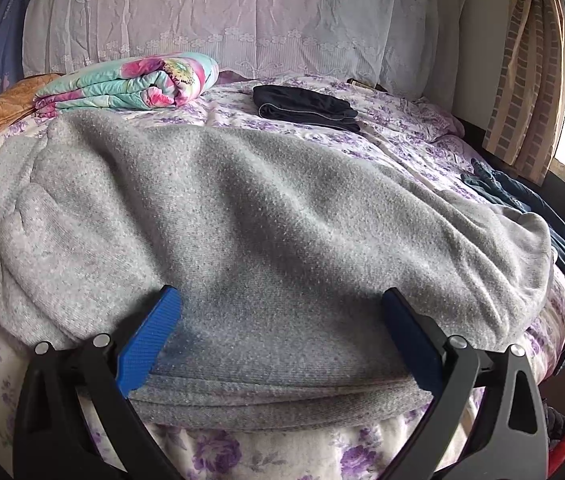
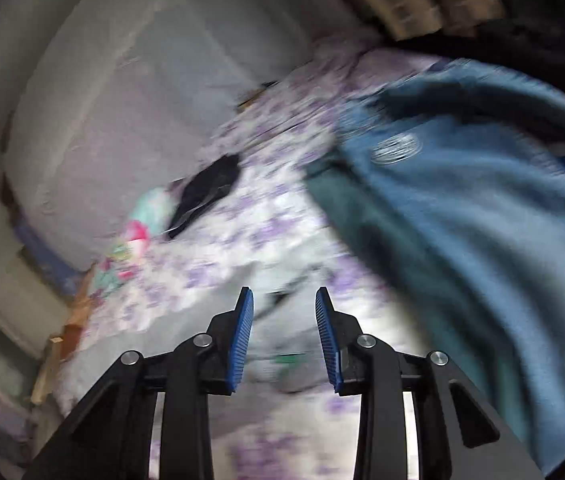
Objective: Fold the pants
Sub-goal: 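Grasp the grey pants cuff beside the blue jeans with the right tool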
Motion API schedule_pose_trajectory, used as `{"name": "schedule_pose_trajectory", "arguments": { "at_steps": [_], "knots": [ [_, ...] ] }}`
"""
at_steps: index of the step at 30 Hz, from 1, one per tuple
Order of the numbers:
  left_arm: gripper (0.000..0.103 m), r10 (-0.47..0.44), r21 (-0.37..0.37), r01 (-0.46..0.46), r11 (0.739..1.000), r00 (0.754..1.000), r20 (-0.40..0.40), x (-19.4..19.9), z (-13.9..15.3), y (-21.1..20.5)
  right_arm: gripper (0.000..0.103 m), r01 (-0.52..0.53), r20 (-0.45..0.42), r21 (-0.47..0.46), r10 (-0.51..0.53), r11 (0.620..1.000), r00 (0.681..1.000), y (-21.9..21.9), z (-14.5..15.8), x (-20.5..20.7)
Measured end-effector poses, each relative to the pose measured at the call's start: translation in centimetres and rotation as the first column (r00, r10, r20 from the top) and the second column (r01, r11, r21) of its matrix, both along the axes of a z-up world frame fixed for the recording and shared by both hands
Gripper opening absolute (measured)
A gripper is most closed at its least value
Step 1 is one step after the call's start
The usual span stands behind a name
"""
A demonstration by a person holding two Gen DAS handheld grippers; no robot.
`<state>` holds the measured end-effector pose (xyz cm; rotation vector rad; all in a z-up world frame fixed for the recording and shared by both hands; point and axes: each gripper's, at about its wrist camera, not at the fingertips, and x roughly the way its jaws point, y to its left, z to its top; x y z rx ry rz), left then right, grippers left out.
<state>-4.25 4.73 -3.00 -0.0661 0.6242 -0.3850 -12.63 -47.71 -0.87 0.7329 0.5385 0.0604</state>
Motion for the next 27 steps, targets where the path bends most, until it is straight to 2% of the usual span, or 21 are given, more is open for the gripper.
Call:
{"name": "schedule_pose_trajectory", "arguments": {
  "at_steps": [3, 6, 7, 10, 12, 13, 14, 15, 17, 19, 22, 24, 27],
  "knots": [
    [0.098, 0.005, -0.008, -0.005, 1.0, 1.0, 0.005, -0.1, 0.0, 0.1, 0.032, -0.069, -0.041, 0.095, 0.074, 0.993, 0.996, 1.1, -0.8, 3.0],
    [0.098, 0.004, -0.007, -0.004, 1.0, 1.0, 0.006, -0.1, 0.0, 0.0, 0.033, -0.082, -0.111, 0.152, 0.099, 0.985, 0.989, 1.6, -2.3, 5.3],
    [0.098, 0.003, -0.006, -0.003, 1.0, 1.0, 0.008, -0.1, -0.1, 0.0, 0.033, -0.083, -0.124, 0.161, 0.103, 0.983, 0.987, 1.7, -2.6, 5.5],
    [0.098, 0.001, -0.001, -0.001, 1.0, 1.0, 0.016, -0.3, -0.1, -0.1, 0.043, -0.089, -0.171, 0.181, 0.121, 0.979, 0.978, 2.2, -3.3, 6.7],
    [0.098, 0.001, -0.005, -0.001, 1.0, 1.0, 0.02, -0.3, -0.1, -0.2, 0.042, -0.099, -0.186, 0.164, 0.129, 0.981, 0.974, 2.5, -3.7, 8.0],
    [0.098, 0.0, -0.008, 0.0, 1.0, 1.0, 0.022, -0.4, -0.1, -0.1, 0.019, -0.1, -0.181, 0.145, 0.126, 0.984, 0.975, 2.6, -3.8, 8.2],
    [0.098, 0.0, -0.009, 0.0, 1.0, 1.0, 0.023, -0.4, -0.1, -0.2, 0.009, -0.091, -0.16, 0.101, 0.107, 0.991, 0.981, 2.9, -3.1, 8.4],
    [0.098, -0.002, -0.011, 0.002, 1.0, 1.0, 0.022, -0.4, -0.1, -0.2, 0.009, -0.095, -0.129, 0.076, 0.105, 0.993, 0.986, 3.0, -2.2, 8.5],
    [0.098, -0.004, -0.015, 0.005, 1.0, 1.0, 0.021, -0.5, -0.1, -0.1, 0.008, -0.122, -0.005, 0.008, 0.122, 0.992, 0.992, 4.4, 1.3, 7.4],
    [0.098, -0.009, -0.026, 0.009, 1.0, 1.0, 0.019, -0.5, 0.0, 0.1, 0.008, -0.147, 0.105, -0.035, 0.149, 0.989, 0.983, 5.8, 4.9, 5.4],
    [0.098, -0.014, -0.044, 0.015, 0.999, 1.0, 0.024, -0.6, 0.0, 0.4, 0.008, -0.144, 0.159, -0.086, 0.157, 0.986, 0.975, 6.6, 7.2, 1.7],
    [0.098, -0.019, -0.051, 0.02, 0.998, 0.999, 0.028, -0.7, 0.0, 0.6, 0.008, -0.129, 0.125, -0.069, 0.137, 0.989, 0.983, 5.8, 6.0, -0.5],
    [0.098, -0.025, -0.056, 0.027, 0.998, 0.999, 0.032, -0.6, 0.0, 0.7, 0.008, -0.068, -0.012, 0.019, 0.068, 0.998, 0.998, 3.3, 0.5, -1.4]
  ]
}}
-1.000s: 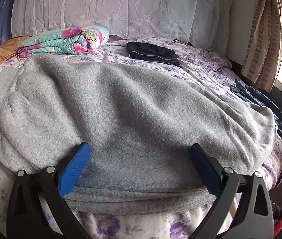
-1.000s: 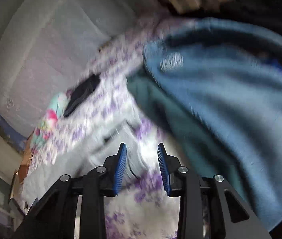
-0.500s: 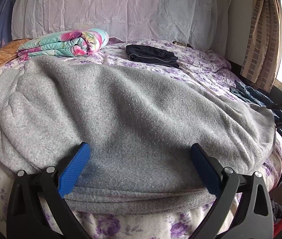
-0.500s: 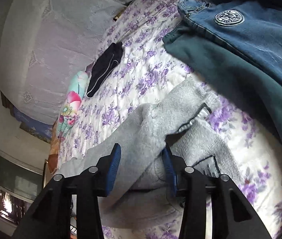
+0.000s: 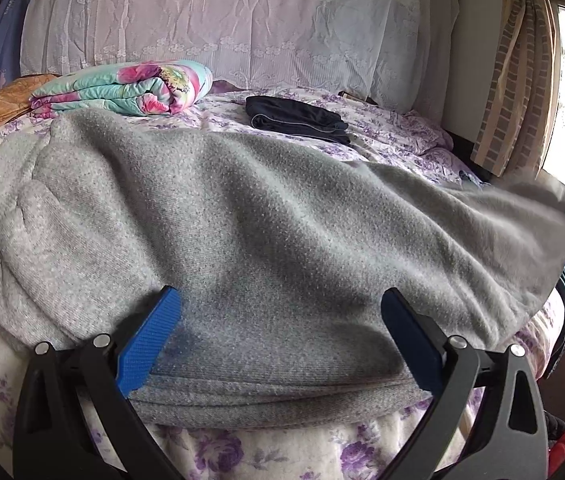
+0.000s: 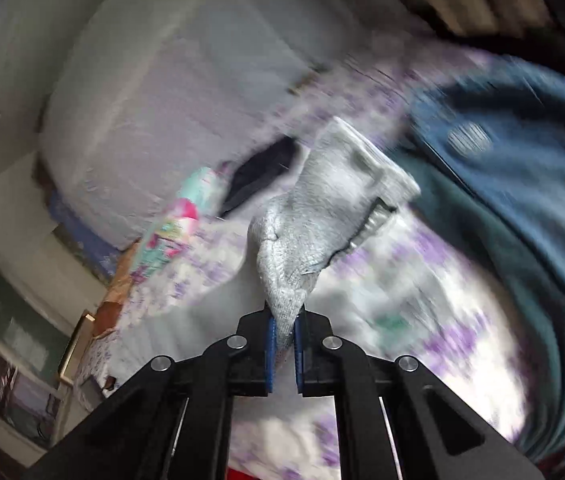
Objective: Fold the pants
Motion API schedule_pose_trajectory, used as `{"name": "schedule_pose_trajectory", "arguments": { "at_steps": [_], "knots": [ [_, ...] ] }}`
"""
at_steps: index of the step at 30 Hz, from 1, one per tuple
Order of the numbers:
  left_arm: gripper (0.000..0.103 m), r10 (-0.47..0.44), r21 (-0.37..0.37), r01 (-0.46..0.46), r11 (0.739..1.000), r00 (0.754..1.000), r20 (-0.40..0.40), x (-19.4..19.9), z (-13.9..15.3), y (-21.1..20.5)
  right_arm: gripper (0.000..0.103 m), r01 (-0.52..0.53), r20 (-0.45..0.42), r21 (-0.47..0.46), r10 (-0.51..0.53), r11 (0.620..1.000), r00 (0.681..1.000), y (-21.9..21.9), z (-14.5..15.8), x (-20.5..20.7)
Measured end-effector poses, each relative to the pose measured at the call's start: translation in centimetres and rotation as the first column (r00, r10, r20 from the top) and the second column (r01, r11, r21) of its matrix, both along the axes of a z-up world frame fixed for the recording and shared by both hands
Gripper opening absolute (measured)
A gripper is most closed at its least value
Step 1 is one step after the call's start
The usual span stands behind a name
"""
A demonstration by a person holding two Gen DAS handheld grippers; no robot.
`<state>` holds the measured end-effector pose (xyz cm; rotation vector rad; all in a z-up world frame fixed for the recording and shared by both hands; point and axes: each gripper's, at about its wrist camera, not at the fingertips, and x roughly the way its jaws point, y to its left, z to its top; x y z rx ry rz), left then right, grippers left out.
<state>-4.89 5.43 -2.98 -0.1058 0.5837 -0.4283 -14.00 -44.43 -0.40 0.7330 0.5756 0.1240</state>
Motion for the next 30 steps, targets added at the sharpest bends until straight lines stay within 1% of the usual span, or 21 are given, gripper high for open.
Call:
{"name": "schedule_pose_trajectory", "arguments": {
  "at_steps": [2, 3, 4, 5, 6, 7, 8, 12, 15, 18, 19, 20, 21, 22, 23, 24, 25, 26, 28, 29, 30],
  "knots": [
    [0.098, -0.003, 0.01, 0.003, 1.0, 1.0, 0.0, 0.0, 0.0, -0.1, 0.008, 0.03, -0.115, 0.097, -0.018, 0.995, 0.993, -2.0, -4.7, 1.0],
    [0.098, -0.006, 0.017, 0.006, 1.0, 1.0, -0.001, 0.0, 0.0, -0.1, 0.009, 0.028, -0.146, 0.131, -0.009, 0.991, 0.989, -2.3, -6.4, 1.5],
    [0.098, -0.01, 0.023, 0.01, 1.0, 1.0, -0.004, 0.0, 0.0, -0.1, 0.01, 0.032, -0.152, 0.156, -0.008, 0.987, 0.988, -2.4, -7.3, 1.6],
    [0.098, -0.015, 0.027, 0.015, 1.0, 1.0, -0.004, 0.0, 0.0, -0.1, 0.017, 0.036, -0.146, 0.157, -0.013, 0.987, 0.989, -2.3, -7.3, 1.4],
    [0.098, -0.019, 0.028, 0.019, 0.999, 1.0, -0.005, 0.0, 0.0, -0.1, 0.025, 0.033, -0.147, 0.143, -0.012, 0.989, 0.989, -2.3, -6.9, 1.2],
    [0.098, -0.019, 0.027, 0.019, 0.999, 1.0, -0.004, 0.1, 0.0, -0.1, 0.052, 0.036, -0.158, 0.123, -0.016, 0.992, 0.987, -2.2, -6.5, 0.8],
    [0.098, -0.015, 0.029, 0.015, 0.999, 1.0, -0.004, 0.1, 0.0, -0.2, 0.068, 0.04, -0.158, 0.12, -0.021, 0.992, 0.987, -2.2, -6.0, 0.2],
    [0.098, -0.003, 0.034, 0.003, 0.999, 1.0, 0.004, 0.1, -0.1, -0.2, 0.069, 0.045, -0.144, 0.174, -0.02, 0.984, 0.989, -2.8, -6.3, -0.8],
    [0.098, -0.005, 0.038, 0.005, 0.999, 1.0, 0.0, 0.1, 0.0, -0.4, 0.069, 0.073, -0.122, 0.256, -0.043, 0.964, 0.992, -4.1, -7.9, 0.9],
    [0.098, -0.004, 0.052, 0.005, 0.999, 1.0, -0.007, 0.2, 0.0, -0.5, 0.066, 0.096, -0.093, 0.237, -0.076, 0.967, 0.993, -4.3, -7.9, 3.7],
    [0.098, -0.004, 0.056, 0.004, 0.998, 1.0, -0.008, 0.3, 0.0, -0.6, 0.04, 0.096, -0.09, 0.224, -0.077, 0.97, 0.993, -4.1, -7.5, 4.7],
    [0.098, -0.004, 0.061, 0.004, 0.998, 1.0, -0.01, 0.3, 0.0, -0.6, 0.031, 0.09, -0.068, 0.24, -0.076, 0.967, 0.995, -4.1, -6.8, 5.2],
    [0.098, -0.003, 0.063, 0.004, 0.998, 1.0, -0.013, 0.3, 0.0, -0.7, 0.029, 0.072, -0.006, 0.245, -0.073, 0.967, 0.997, -4.0, -5.4, 5.0],
    [0.098, -0.004, 0.066, 0.004, 0.998, 1.0, -0.013, 0.3, 0.1, -0.7, 0.028, 0.038, 0.074, 0.203, -0.054, 0.978, 0.996, -3.5, -3.3, 4.7],
    [0.098, -0.002, 0.066, 0.003, 0.998, 1.0, -0.013, 0.3, 0.1, -0.7, 0.027, 0.01, 0.177, 0.069, -0.022, 0.998, 0.984, -2.4, -0.1, 4.0],
    [0.098, 0.001, 0.066, 0.0, 0.998, 1.0, -0.013, 0.3, 0.1, -0.8, 0.027, 0.012, 0.227, -0.031, -0.005, 0.999, 0.974, -1.6, 1.7, 3.4],
    [0.098, 0.008, 0.066, -0.007, 0.998, 1.0, -0.011, 0.4, 0.1, -0.9, 0.027, 0.022, 0.226, -0.084, -0.002, 0.996, 0.974, -1.6, 2.3, 3.3],
    [0.098, 0.014, 0.065, -0.013, 0.998, 1.0, -0.01, 0.4, 0.1, -0.9, 0.027, 0.037, 0.172, -0.093, -0.02, 0.995, 0.985, -2.1, 1.5, 3.8],
    [0.098, 0.02, 0.067, -0.019, 0.998, 1.0, -0.006, 0.4, 0.1, -1.1, 0.029, 0.053, -0.039, -0.118, -0.058, 0.992, 0.998, -3.3, -2.8, 5.5],
    [0.098, 0.022, 0.073, -0.021, 0.997, 1.0, -0.005, 0.3, 0.1, -1.2, 0.035, 0.042, -0.116, -0.107, -0.055, 0.993, 0.992, -3.5, -4.9, 5.7],
    [0.098, 0.023, 0.079, -0.022, 0.997, 1.0, -0.005, 0.2, 0.0, -1.2, 0.041, 0.049, -0.127, -0.09, -0.06, 0.995, 0.99, -3.8, -6.1, 5.3]
  ]
}}
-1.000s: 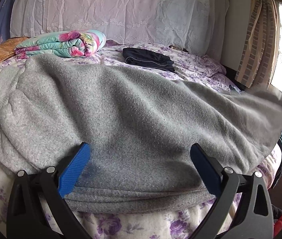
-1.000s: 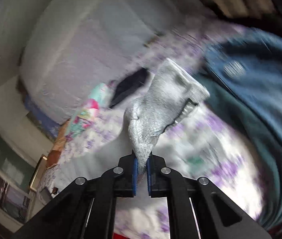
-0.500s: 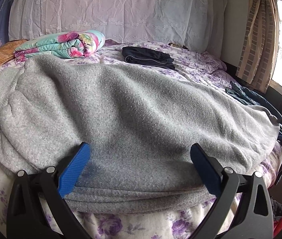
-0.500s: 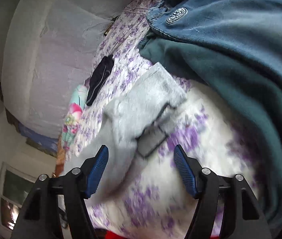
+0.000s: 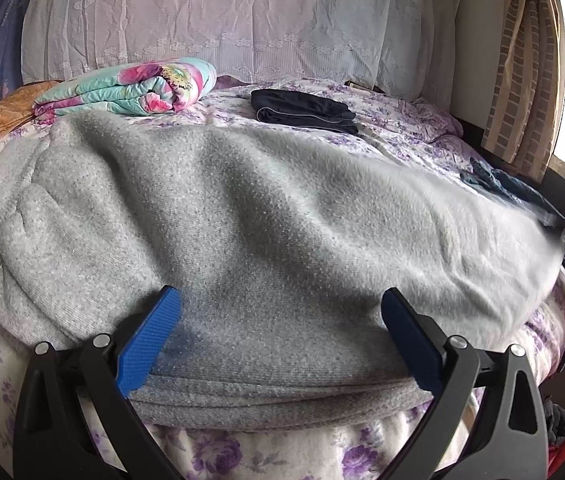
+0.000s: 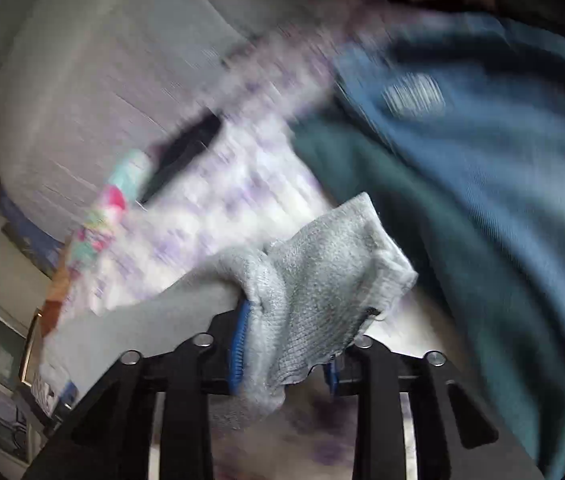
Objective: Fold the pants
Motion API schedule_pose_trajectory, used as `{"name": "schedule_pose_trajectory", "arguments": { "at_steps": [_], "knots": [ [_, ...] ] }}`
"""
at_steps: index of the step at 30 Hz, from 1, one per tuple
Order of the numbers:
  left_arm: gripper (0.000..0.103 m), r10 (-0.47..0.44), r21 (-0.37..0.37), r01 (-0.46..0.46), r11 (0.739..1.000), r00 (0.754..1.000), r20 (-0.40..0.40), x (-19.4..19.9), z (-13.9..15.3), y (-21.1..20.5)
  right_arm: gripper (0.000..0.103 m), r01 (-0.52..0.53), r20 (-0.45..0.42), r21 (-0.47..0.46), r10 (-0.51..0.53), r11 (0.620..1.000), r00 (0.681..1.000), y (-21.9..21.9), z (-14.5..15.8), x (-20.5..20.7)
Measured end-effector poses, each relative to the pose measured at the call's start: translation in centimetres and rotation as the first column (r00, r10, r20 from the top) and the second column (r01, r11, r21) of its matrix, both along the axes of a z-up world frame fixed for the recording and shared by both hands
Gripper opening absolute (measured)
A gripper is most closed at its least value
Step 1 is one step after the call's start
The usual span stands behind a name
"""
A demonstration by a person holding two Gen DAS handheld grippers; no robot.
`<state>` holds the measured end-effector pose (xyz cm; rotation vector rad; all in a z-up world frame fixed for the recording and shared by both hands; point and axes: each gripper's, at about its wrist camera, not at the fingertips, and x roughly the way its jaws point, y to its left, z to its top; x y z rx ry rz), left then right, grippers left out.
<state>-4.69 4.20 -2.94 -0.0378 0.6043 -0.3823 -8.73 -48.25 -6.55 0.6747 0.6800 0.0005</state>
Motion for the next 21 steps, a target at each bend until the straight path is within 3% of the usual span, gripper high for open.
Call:
{"name": "schedule_pose_trajectory", "arguments": {
  "at_steps": [2, 4, 7, 9, 10, 12, 13, 16, 19, 21],
  "knots": [
    [0.098, 0.005, 0.022, -0.004, 1.0, 1.0, -0.016, -0.2, 0.3, -0.2, 0.065, 0.058, 0.044, -0.073, -0.054, 0.996, 0.998, -0.2, 1.1, -1.9],
    [0.098, -0.009, 0.001, 0.009, 1.0, 0.999, -0.034, -0.7, 1.3, 0.0, 0.073, 0.099, 0.087, -0.139, -0.087, 0.985, 0.992, 0.1, 3.0, -3.4],
    [0.098, -0.046, -0.084, 0.047, 0.995, 0.999, 0.006, -1.9, 3.6, 0.8, 0.074, 0.229, 0.134, -0.285, -0.198, 0.931, 0.971, 0.0, 5.6, -4.8],
    [0.098, -0.039, -0.102, 0.043, 0.994, 0.998, 0.049, -2.1, 5.4, 0.6, 0.06, 0.298, 0.229, -0.294, -0.235, 0.908, 0.945, 0.4, 7.6, -5.4],
    [0.098, -0.055, -0.107, 0.06, 0.992, 0.997, 0.048, -1.8, 5.8, 0.2, 0.045, 0.247, 0.279, -0.275, -0.169, 0.929, 0.945, 1.6, 8.6, -5.0],
    [0.098, -0.085, -0.109, 0.088, 0.99, 0.996, 0.033, -0.8, 6.3, -1.1, 0.037, 0.069, 0.31, -0.28, 0.022, 0.957, 0.951, 5.2, 9.9, -3.0],
    [0.098, -0.078, -0.095, 0.079, 0.992, 0.997, 0.02, -0.1, 6.3, -1.9, 0.031, -0.031, 0.31, -0.302, 0.129, 0.953, 0.942, 8.1, 10.2, -1.6],
    [0.098, -0.045, -0.045, 0.043, 0.998, 0.998, -0.047, 2.1, 4.8, -2.9, 0.028, -0.329, 0.253, -0.39, 0.443, 0.86, 0.86, 18.4, 9.7, 2.6],
    [0.097, 0.018, -0.034, -0.025, 0.999, 0.983, -0.181, 3.9, 1.3, -1.2, 0.028, -0.515, 0.151, -0.376, 0.6, 0.77, 0.786, 24.7, 7.1, 5.2],
    [0.096, -0.027, 0.007, 0.029, 1.0, 0.989, -0.142, 2.8, 0.5, -0.7, 0.028, -0.596, 0.037, -0.356, 0.648, 0.72, 0.761, 27.0, 4.0, 6.6]
  ]
}}
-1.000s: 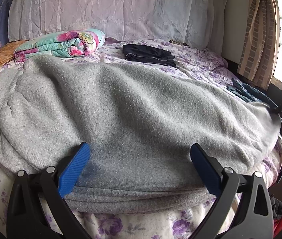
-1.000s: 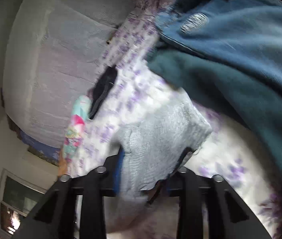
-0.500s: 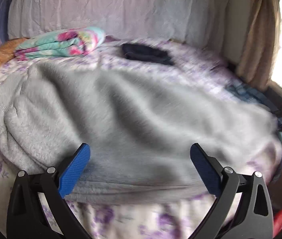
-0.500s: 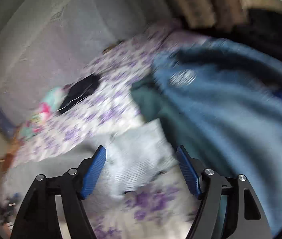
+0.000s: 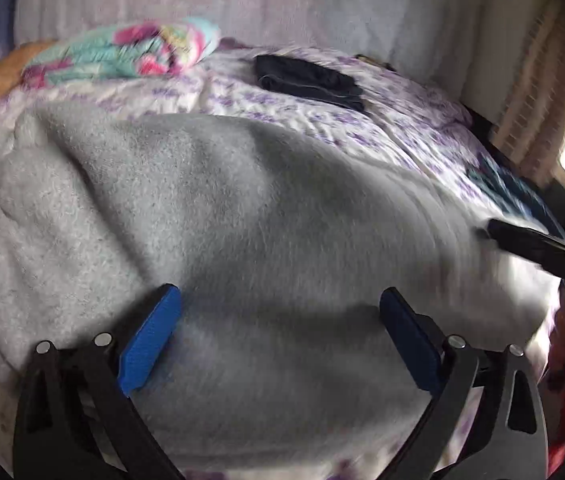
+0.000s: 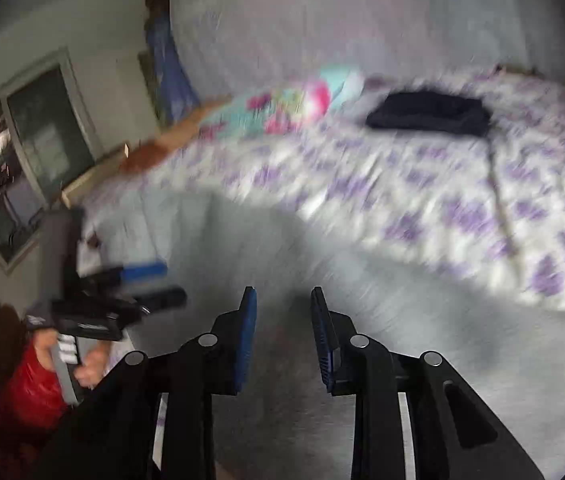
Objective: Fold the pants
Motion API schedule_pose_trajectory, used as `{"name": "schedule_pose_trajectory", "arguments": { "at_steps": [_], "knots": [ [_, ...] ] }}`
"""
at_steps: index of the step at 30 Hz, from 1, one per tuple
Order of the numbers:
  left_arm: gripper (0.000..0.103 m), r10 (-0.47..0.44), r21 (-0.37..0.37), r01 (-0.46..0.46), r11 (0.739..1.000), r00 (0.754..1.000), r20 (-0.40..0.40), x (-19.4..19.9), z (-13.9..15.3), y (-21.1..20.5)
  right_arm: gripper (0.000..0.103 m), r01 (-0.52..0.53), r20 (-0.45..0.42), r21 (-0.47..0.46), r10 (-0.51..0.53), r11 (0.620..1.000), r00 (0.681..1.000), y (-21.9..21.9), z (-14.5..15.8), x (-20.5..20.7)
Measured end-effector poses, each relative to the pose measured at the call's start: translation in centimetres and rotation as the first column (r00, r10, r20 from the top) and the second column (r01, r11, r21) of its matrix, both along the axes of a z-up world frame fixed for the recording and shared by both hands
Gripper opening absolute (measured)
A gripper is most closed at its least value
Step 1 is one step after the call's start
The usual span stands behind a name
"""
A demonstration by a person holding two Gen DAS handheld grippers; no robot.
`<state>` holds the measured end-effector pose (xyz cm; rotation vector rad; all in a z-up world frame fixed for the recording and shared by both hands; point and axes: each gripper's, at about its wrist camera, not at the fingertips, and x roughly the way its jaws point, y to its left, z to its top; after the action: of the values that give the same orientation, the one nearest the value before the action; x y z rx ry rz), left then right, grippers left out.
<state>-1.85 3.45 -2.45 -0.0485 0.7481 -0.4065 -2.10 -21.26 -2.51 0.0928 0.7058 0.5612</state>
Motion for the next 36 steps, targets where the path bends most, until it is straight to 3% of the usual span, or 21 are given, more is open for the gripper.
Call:
{"name": "schedule_pose_trajectory", "arguments": {
  "at_steps": [1, 2, 4, 10, 13, 15, 17, 19, 21, 22, 23, 25, 26, 28, 36],
  "knots": [
    [0.096, -0.016, 0.068, 0.014, 0.998, 1.0, 0.016, -0.9, -0.3, -0.3, 0.028, -0.008, -0.06, -0.026, 0.007, 1.0, 0.998, 0.3, -1.7, 0.6],
    [0.096, -0.017, 0.11, 0.013, 0.994, 0.999, 0.033, -1.7, -0.5, -0.5, 0.027, -0.02, -0.064, -0.014, 0.019, 1.0, 0.998, -0.1, -2.4, 0.8],
    [0.096, -0.017, 0.137, 0.01, 0.99, 0.999, 0.052, -2.6, -0.7, -0.5, 0.025, -0.035, -0.079, 0.007, 0.036, 0.999, 0.996, -1.0, -2.2, 0.2],
    [0.095, 0.018, 0.004, -0.018, 1.0, 0.999, 0.035, -4.2, 0.9, 1.8, 0.029, -0.089, -0.186, 0.04, 0.094, 0.995, 0.978, -2.1, -0.9, -0.3],
    [0.096, -0.052, -0.112, 0.059, 0.992, 0.997, 0.059, -3.5, 3.4, 1.6, 0.031, -0.085, -0.128, 0.177, 0.109, 0.981, 0.986, -3.4, 2.2, 1.0],
    [0.098, -0.058, -0.125, 0.067, 0.99, 0.996, 0.072, -2.3, 4.3, 0.9, 0.031, -0.054, -0.082, 0.202, 0.072, 0.978, 0.994, -3.7, 4.3, 3.1],
    [0.098, -0.041, -0.121, 0.046, 0.992, 0.998, 0.043, -0.2, 3.7, 0.1, 0.031, -0.015, -0.044, 0.134, 0.021, 0.991, 0.999, -3.2, 5.5, 5.6],
    [0.098, -0.008, -0.113, 0.0, 0.994, 0.998, -0.067, 1.7, 1.1, -0.1, 0.031, 0.034, -0.052, 0.047, -0.032, 0.998, 0.998, -2.3, 5.0, 8.7],
    [0.098, -0.007, -0.059, 0.007, 0.998, 1.0, -0.008, 1.0, 0.0, -0.6, 0.031, 0.065, -0.093, -0.019, -0.067, 0.998, 0.993, -1.4, 3.3, 11.3],
    [0.098, -0.006, 0.024, 0.005, 1.0, 1.0, 0.029, 0.0, -0.3, -1.5, 0.03, 0.052, -0.112, -0.025, -0.054, 0.998, 0.992, -0.9, 2.6, 11.8],
    [0.098, 0.001, 0.057, -0.004, 0.998, 0.999, 0.043, -0.5, -0.4, -1.9, 0.03, 0.013, -0.138, -0.019, -0.016, 1.0, 0.99, 0.0, 1.9, 12.1],
    [0.098, 0.007, 0.044, -0.009, 0.999, 0.998, 0.059, -1.2, -0.6, -1.6, 0.027, -0.089, -0.157, 0.009, 0.09, 0.996, 0.983, 2.0, 0.9, 11.0],
    [0.098, -0.002, 0.032, -0.001, 0.999, 0.998, 0.065, -1.3, -0.6, -1.3, 0.016, -0.133, -0.152, 0.004, 0.132, 0.991, 0.979, 3.2, 0.9, 10.6],
    [0.098, -0.012, -0.009, 0.013, 1.0, 0.996, 0.083, -1.5, -0.5, -0.7, 0.009, -0.201, -0.129, -0.009, 0.199, 0.979, 0.972, 4.6, 0.5, 8.2],
    [0.098, -0.009, -0.05, 0.015, 0.999, 0.992, 0.125, -2.0, -0.4, -0.6, 0.008, -0.246, -0.126, 0.017, 0.246, 0.969, 0.961, 5.3, -1.1, 4.7]
  ]
}}
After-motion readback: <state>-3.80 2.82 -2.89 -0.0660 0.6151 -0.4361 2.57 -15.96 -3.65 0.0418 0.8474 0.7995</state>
